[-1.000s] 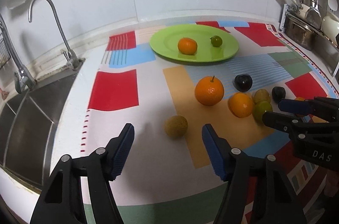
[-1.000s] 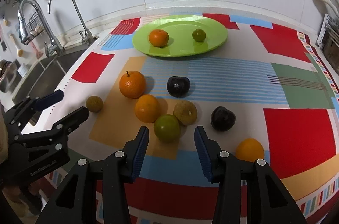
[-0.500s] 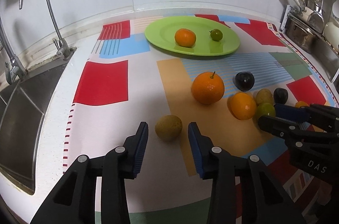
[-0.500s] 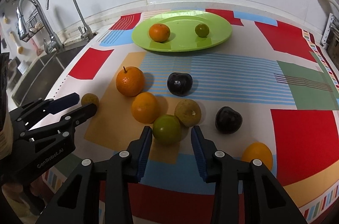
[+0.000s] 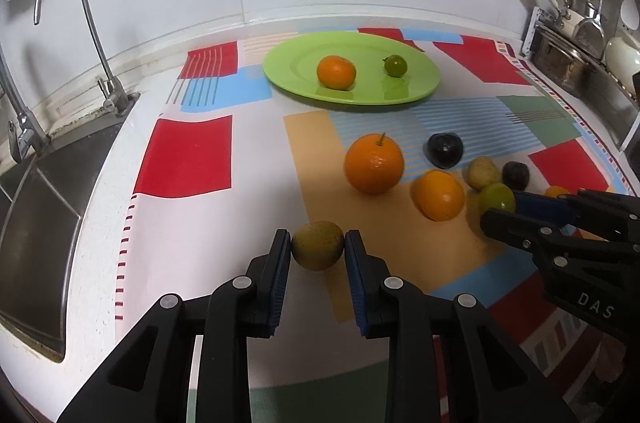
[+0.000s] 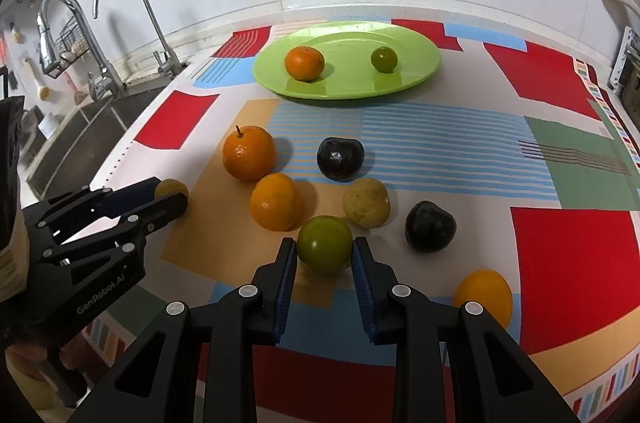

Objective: Organize fruits
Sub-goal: 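Grasp the brown round fruit with the left tool while the right tool grasps a green lime, then carry the brown fruit and the lime over the green plate with both tools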

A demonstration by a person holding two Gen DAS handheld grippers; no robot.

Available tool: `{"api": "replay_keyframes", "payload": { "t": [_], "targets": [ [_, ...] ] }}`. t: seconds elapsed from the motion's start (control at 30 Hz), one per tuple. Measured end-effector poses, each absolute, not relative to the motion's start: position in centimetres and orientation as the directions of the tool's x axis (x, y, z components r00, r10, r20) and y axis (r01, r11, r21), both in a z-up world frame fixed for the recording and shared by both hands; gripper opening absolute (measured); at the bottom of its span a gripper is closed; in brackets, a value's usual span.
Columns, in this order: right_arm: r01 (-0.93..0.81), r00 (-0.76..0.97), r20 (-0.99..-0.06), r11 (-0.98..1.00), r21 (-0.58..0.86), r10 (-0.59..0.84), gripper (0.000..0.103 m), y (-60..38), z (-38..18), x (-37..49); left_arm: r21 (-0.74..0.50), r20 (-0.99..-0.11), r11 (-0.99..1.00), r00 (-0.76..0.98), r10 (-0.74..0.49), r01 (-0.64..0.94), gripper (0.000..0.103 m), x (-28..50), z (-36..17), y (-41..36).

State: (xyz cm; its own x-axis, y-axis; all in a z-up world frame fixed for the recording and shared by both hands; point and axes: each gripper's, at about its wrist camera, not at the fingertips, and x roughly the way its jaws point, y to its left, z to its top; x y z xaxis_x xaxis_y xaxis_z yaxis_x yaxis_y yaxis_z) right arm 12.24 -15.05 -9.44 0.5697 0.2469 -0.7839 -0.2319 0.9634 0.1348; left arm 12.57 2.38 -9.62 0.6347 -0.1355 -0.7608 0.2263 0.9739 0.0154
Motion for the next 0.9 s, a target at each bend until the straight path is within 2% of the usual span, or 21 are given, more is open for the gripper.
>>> {"api": "replay_keyframes", "payload": {
  "t": [0.9],
  "targets": [
    [-0.29,0.677,-0.675,0.949,0.123,0.295,0.029,-15.5,-3.8,9.9,0.051,-0.633,0.966,0.756,-0.166,0.254,0.028,9.8,-2.6,0.7]
  ]
}}
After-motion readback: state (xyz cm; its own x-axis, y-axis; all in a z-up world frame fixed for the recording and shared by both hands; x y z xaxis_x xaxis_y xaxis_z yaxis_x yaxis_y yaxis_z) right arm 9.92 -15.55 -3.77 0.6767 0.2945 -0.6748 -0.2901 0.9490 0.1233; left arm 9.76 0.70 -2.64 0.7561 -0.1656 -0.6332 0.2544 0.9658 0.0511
